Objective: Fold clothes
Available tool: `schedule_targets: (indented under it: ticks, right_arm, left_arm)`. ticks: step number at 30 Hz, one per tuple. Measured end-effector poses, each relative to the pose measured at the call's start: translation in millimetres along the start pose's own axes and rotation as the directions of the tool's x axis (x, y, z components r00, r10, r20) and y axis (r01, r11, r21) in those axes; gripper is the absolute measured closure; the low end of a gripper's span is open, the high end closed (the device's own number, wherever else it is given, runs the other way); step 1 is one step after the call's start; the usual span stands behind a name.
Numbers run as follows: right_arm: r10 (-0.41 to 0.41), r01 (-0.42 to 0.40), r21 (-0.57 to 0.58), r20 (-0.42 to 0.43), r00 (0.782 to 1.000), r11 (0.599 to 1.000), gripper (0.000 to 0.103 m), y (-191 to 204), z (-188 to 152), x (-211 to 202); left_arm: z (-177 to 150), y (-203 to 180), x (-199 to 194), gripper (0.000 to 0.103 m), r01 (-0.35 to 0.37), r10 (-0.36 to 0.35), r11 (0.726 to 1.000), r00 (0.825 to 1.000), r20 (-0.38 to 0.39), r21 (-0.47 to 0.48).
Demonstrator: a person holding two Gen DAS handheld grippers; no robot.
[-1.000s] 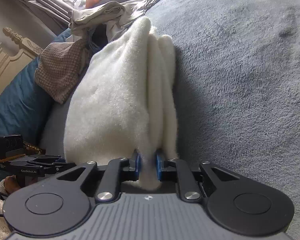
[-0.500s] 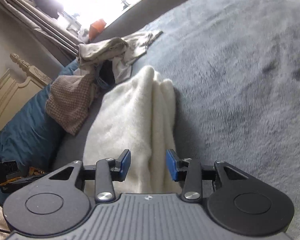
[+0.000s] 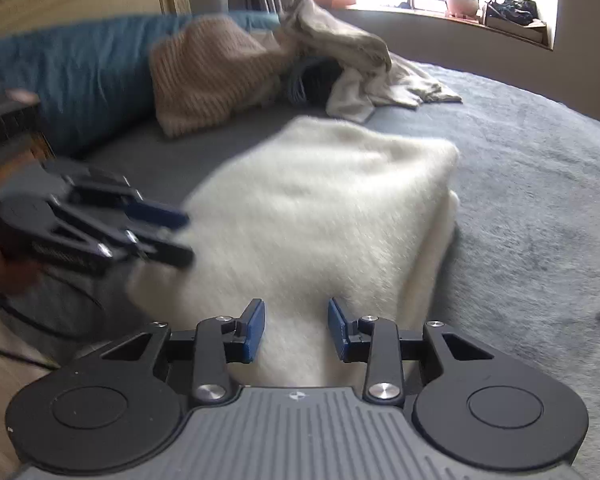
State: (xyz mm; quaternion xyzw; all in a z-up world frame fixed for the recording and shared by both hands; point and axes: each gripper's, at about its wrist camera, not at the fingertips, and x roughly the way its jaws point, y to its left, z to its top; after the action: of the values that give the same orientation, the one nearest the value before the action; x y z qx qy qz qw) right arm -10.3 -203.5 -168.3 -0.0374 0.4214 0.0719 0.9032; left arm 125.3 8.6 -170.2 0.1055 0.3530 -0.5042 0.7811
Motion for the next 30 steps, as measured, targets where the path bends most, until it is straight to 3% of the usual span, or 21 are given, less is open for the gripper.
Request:
schedule_targets:
  ticks: [1, 12, 19, 24, 30]
  right_arm:
    - [-0.022, 0.021, -0.031, -0.011, 1.0, 0.999, 0.081, 1, -5, 1]
    - [-0.081, 0.08, -0.044, -0.038, 0.996, 0.996, 0.085, -4, -10, -15]
    - [-0.161, 0.16, 0.057, 0.011, 0.987, 0.985, 0.083, -31, -5, -49]
    - [-0.082, 0.071, 0.085, 0.127, 0.989, 0.994, 0.083, -24, 24, -48]
    - [-0.002, -0.002, 0.034, 0.111, 0.994, 0.999, 0.083, 3, 43, -8]
  left_arm:
    - [0, 1, 0, 0.061, 0.004, -0.004, 1.0, 1.0, 0.0, -0.008]
    - [0, 5, -1, 0.061, 0.009, -0.008, 0.999, 1.0, 0.007, -0.041]
    - [-1, 7, -3, 0.061, 0.015, -0.014, 0.998, 1.0, 0.012, -0.065]
    - [-1, 7, -3, 0.06, 0.016, -0.015, 0.996, 1.0, 0.011, -0.085]
    - [0, 6, -2, 0.055, 0.023, -0.023, 0.996, 1.0, 0.001, -0.083]
